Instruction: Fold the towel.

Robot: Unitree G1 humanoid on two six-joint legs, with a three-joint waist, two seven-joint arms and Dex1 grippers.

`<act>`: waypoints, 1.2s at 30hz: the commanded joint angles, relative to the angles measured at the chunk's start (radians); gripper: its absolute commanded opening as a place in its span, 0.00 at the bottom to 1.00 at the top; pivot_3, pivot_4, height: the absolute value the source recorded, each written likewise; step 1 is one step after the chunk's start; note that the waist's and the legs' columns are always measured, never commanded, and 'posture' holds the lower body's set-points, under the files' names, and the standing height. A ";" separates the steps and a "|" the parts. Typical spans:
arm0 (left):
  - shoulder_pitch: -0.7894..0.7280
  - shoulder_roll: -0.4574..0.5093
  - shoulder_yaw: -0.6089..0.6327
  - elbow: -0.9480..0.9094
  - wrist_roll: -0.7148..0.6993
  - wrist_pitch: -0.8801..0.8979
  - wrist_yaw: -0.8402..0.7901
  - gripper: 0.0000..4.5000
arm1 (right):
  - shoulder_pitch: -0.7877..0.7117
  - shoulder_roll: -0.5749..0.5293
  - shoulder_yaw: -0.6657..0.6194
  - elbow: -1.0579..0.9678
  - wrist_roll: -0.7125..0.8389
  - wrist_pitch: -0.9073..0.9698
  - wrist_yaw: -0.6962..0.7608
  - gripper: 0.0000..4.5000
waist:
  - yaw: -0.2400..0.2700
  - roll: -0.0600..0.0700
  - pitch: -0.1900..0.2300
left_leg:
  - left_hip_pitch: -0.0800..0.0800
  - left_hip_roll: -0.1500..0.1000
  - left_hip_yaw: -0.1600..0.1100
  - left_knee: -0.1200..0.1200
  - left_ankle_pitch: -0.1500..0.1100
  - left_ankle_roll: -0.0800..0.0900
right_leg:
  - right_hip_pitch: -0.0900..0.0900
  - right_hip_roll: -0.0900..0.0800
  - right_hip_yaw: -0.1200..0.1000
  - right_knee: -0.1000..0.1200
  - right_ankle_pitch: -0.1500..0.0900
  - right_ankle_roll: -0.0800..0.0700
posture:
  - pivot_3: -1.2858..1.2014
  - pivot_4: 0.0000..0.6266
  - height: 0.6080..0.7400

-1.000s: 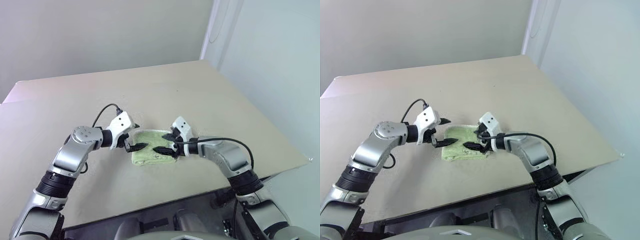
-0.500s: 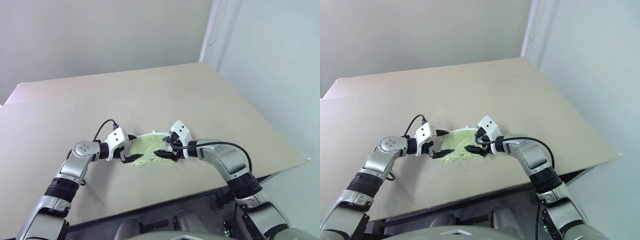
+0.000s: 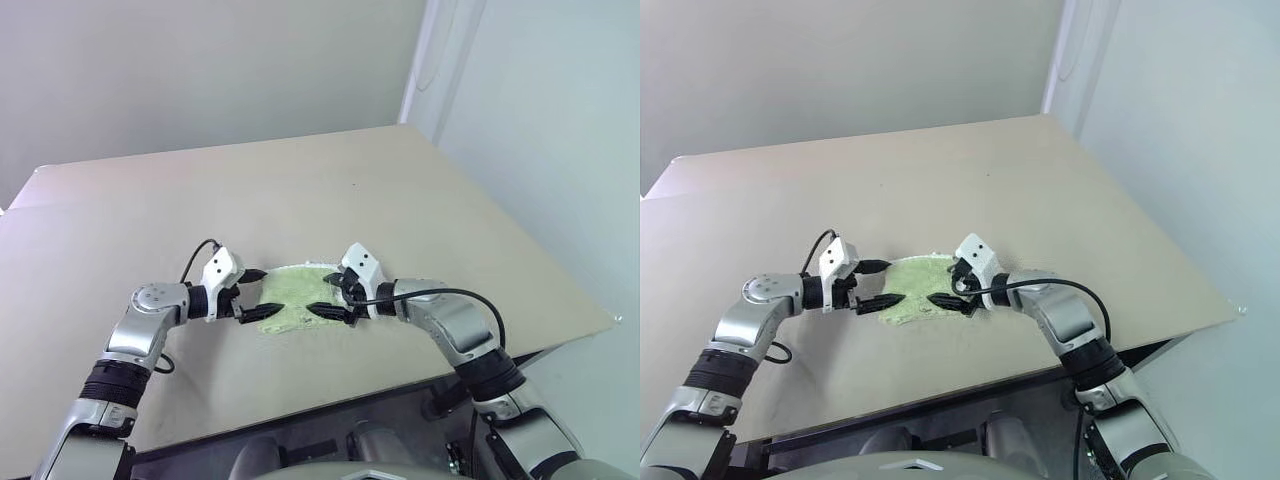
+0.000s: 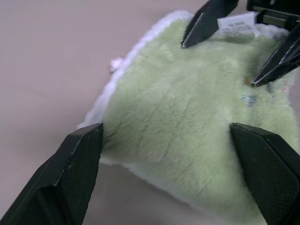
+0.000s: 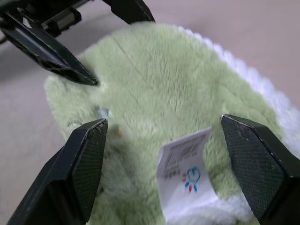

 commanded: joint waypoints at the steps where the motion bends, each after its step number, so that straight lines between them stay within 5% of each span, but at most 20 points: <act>1: -0.029 0.008 0.064 0.144 0.017 -0.143 -0.005 1.00 | -0.022 0.003 -0.065 -0.046 0.034 -0.052 0.022 0.90 | 0.001 0.000 0.000 | 0.000 0.000 0.000 0.000 0.000 0.000 | 0.000 0.000 0.000 0.000 0.000 0.000 | 0.52 0.00 1.00; 11: -0.018 0.015 0.137 0.215 -0.005 -0.238 -0.029 1.00 | -0.032 -0.072 -0.044 -0.212 0.088 -0.041 0.146 0.90 | 0.003 0.000 0.000 | -0.003 0.000 0.000 0.000 0.000 0.000 | -0.002 -0.001 0.000 0.000 0.000 0.000 | 0.52 0.00 1.00; 18: -0.005 -0.035 0.115 0.089 -0.034 -0.179 -0.067 1.00 | -0.061 -0.050 -0.031 -0.190 0.078 -0.024 0.126 0.90 | 0.003 0.000 0.000 | -0.003 0.000 0.000 0.000 0.000 0.000 | -0.003 0.000 0.000 0.000 0.000 0.000 | 0.52 0.00 1.00; 36: 0.117 0.153 0.224 -0.096 -0.130 0.001 -0.166 1.00 | -0.087 -0.139 0.173 -0.108 -0.188 -0.288 0.233 0.90 | 0.001 -0.001 0.001 | -0.013 0.000 0.000 0.002 0.000 0.000 | -0.012 -0.001 0.000 0.000 0.000 0.000 | 0.52 0.00 1.00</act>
